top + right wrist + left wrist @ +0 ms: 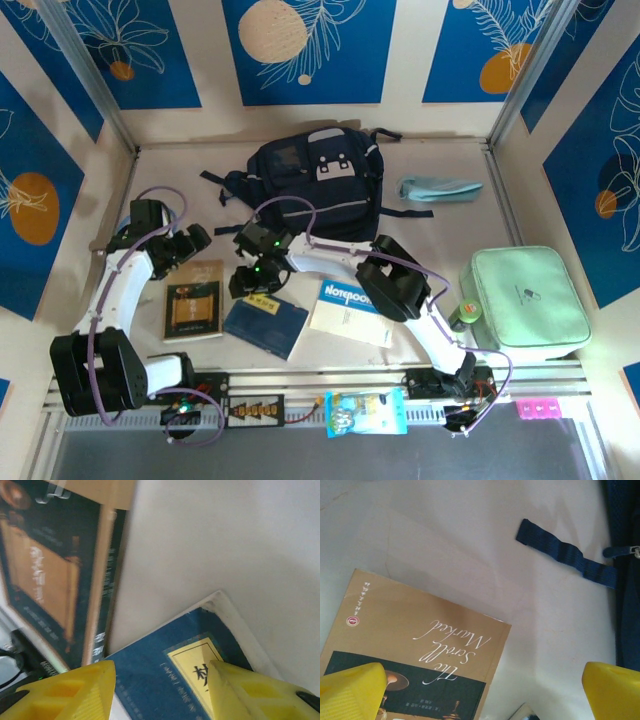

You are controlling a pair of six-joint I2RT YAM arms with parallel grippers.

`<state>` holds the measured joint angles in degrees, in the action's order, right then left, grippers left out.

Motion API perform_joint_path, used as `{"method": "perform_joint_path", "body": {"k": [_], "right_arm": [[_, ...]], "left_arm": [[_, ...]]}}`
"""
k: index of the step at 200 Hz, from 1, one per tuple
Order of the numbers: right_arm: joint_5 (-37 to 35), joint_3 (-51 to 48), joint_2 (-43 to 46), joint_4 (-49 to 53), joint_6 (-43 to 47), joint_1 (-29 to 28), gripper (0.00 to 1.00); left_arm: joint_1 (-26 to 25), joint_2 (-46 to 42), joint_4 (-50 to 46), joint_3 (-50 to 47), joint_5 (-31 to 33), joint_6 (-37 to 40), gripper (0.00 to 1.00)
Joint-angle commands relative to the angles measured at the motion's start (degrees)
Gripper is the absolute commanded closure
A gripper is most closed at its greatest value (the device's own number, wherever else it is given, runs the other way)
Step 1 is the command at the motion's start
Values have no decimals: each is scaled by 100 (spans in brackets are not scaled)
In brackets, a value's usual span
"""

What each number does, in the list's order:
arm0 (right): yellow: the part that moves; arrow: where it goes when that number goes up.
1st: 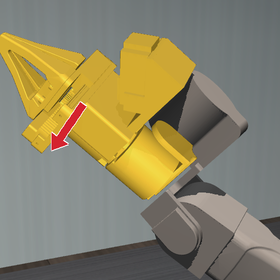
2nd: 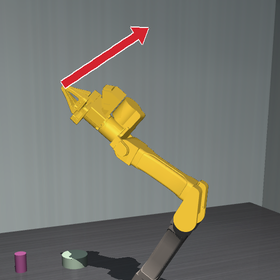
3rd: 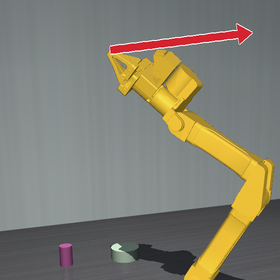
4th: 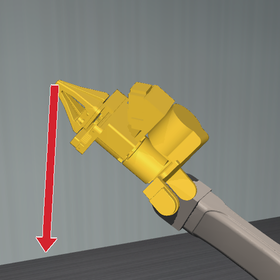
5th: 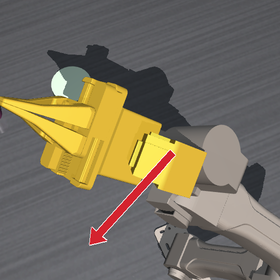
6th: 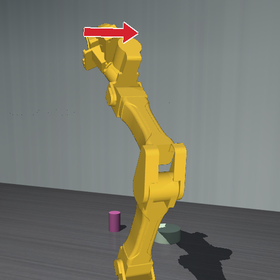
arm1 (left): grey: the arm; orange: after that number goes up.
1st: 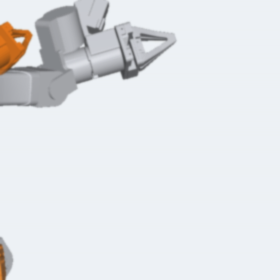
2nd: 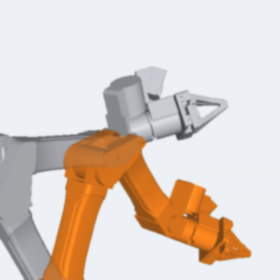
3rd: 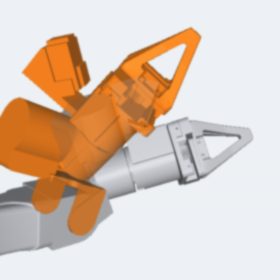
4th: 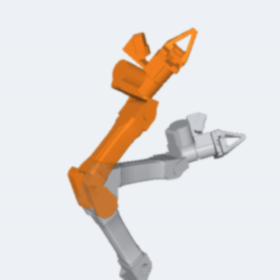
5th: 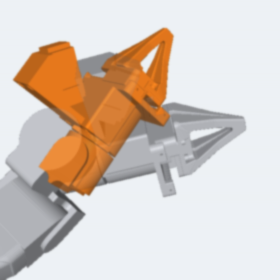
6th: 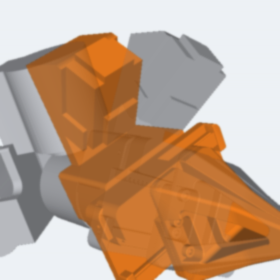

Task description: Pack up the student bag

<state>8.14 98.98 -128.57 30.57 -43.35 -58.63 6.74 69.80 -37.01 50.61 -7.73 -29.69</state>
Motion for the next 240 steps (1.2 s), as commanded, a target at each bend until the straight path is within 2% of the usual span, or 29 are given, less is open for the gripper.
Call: {"method": "perform_joint_path", "body": {"k": [1,45,71,103,126,167,201,226,240], "right_arm": [[-174,32,-74,360,-152,109,48],[-1385,-1086,540,543,-936,586,49],[-1905,-1323,1102,547,-910,632,51],[-1927,-1374,1855,491,-535,558,51],[-1913,-1770,2186,704,-522,546,53],[-1378,-2518,2367,402,-232,520,57],[-1693,-2396,1980,791,-103,516,62],[-1569,-2318,1759,933,-59,620,72],[-1519,-2367,1749,899,-55,659,75]], "left_arm": [[33,-41,60,-16,-320,65,0],[-82,46,218,-77,-901,-39,0],[-389,77,252,-188,-1132,-213,0],[-936,-166,295,-629,-1377,-497,0],[-1547,-397,312,-1019,-1455,-698,0],[-2617,-396,665,-1545,-1451,-1415,15],[-2801,-260,1364,-1869,-1686,-1618,26],[-2906,205,1229,-1680,-1762,-1303,32],[-2962,404,1242,-1641,-1741,-1258,35]]}}
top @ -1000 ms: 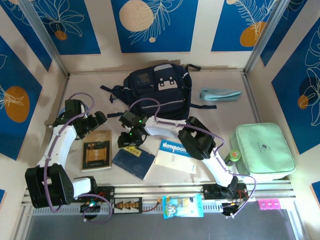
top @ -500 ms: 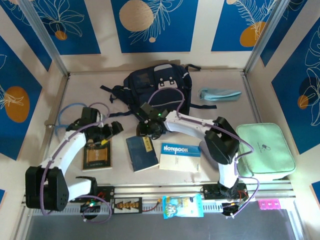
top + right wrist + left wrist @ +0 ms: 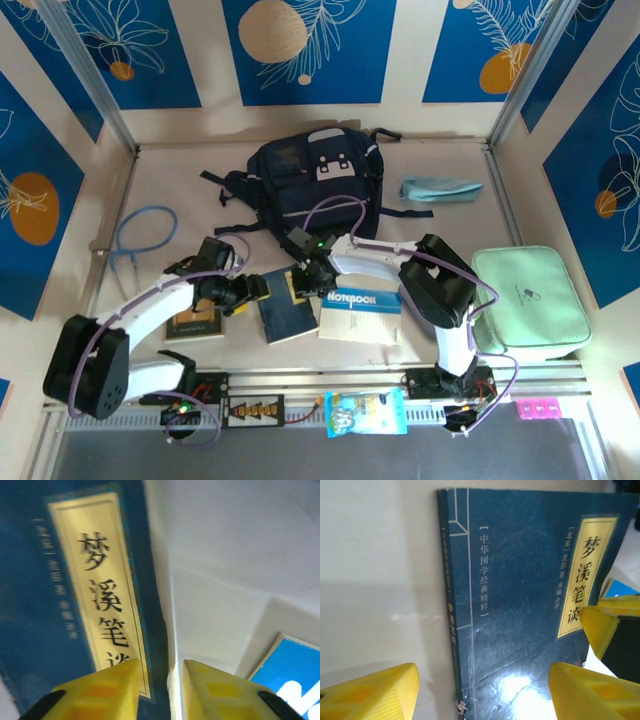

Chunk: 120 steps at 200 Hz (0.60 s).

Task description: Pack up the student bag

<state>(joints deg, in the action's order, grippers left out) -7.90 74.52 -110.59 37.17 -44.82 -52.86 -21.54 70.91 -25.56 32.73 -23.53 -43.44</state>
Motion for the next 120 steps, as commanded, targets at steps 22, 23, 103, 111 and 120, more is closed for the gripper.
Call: {"method": "perform_joint_path", "body": {"k": [22,23,103,111,120], "right_arm": [[134,39,-76,205,74,145,78],[137,37,-81,204,72,145,78],[226,-54,-358,194,-18,197,85],[236,-64,-386,186,-28,219,85],[250,-90,-402,171,-53,228,86]], "left_arm": [[-232,516,311,133,-204,64,41],[-234,522,313,135,-205,59,42],[-246,724,522,56,-330,99,54],[-252,732,534,43,-336,99,54],[-252,762,550,49,-351,91,54]]}}
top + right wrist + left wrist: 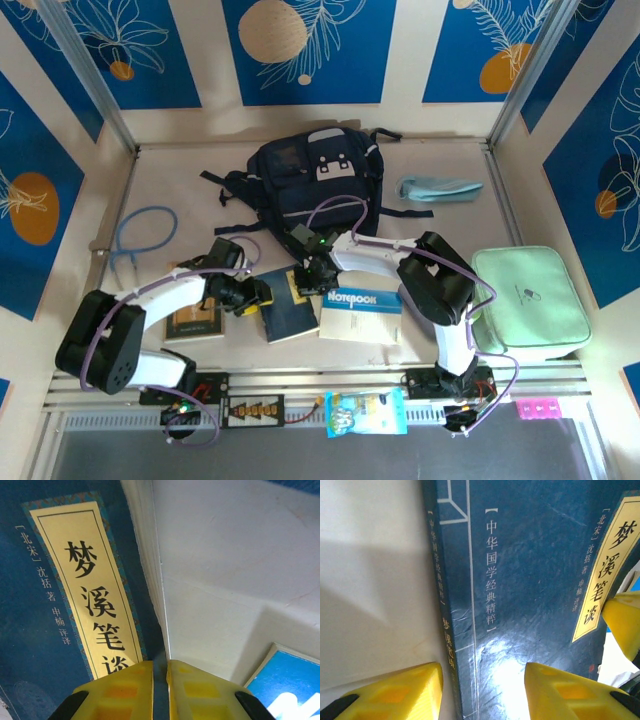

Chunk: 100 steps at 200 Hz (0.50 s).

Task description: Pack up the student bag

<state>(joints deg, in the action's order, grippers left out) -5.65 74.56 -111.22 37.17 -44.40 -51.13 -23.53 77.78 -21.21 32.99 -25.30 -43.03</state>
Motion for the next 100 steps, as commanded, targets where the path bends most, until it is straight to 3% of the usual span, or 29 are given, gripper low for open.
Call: {"method": "perform_joint_path", "body": {"k": [1,52,100], "right_arm": [[27,-93,-339,169,-95,58,86],[88,-170,-382,74,-130,79,85],[100,-218,-406,106,-177,104,85]], "left_arm": [[-50,78,116,23,-176,49,54],[-47,73,447,5,-640,-69,54],[-51,-738,643,-135,-1151,-290,55]]}}
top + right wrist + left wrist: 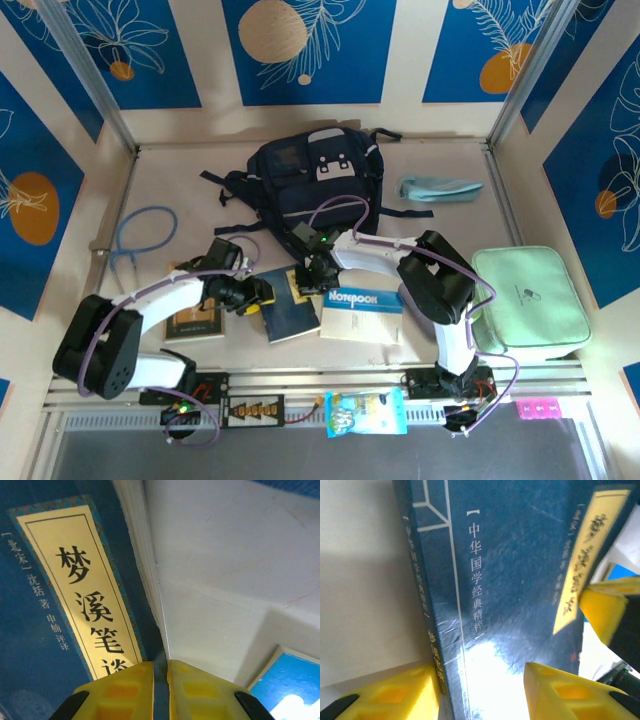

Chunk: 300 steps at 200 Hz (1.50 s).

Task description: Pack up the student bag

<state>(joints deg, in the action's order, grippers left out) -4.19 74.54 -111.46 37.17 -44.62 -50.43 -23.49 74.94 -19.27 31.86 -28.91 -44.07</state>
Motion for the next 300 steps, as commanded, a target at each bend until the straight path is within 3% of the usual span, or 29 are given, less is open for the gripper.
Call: {"method": "perform_joint_path", "body": {"k": [1,35,74,99,120,146,151,184,218,253,300], "right_arm": [[-51,-218,-384,106,-158,34,85],[24,-357,-385,-62,-154,71,85],[124,-371,-388,-170,-54,79,84],[137,-354,-378,-184,-2,78,84],[129,-285,-261,-153,6,94,82],[48,-186,153,-52,6,110,79],[37,-190,275,-52,6,112,78],[-86,-371,1333,-183,-143,237,66],[281,-752,2350,-679,-466,604,41],[724,-1229,3224,-1418,-902,1175,30],[1919,-2058,3943,-3379,-2132,1764,11]], "left_arm": [[-49,-467,463,-21,-800,-187,55],[-60,-690,788,-87,-871,-380,56],[-95,-261,748,-78,-705,-298,59],[-139,-78,1346,-161,-977,-390,62],[-148,-19,1440,-132,-946,-336,71],[-147,-132,929,93,-659,-69,100],[-143,-191,788,140,-581,12,100],[-148,-925,-982,845,234,860,100],[-139,-1747,-1690,1562,846,924,100],[-117,-1760,-1244,2242,1183,413,100],[-121,-1196,792,2449,951,-1301,100]]}}
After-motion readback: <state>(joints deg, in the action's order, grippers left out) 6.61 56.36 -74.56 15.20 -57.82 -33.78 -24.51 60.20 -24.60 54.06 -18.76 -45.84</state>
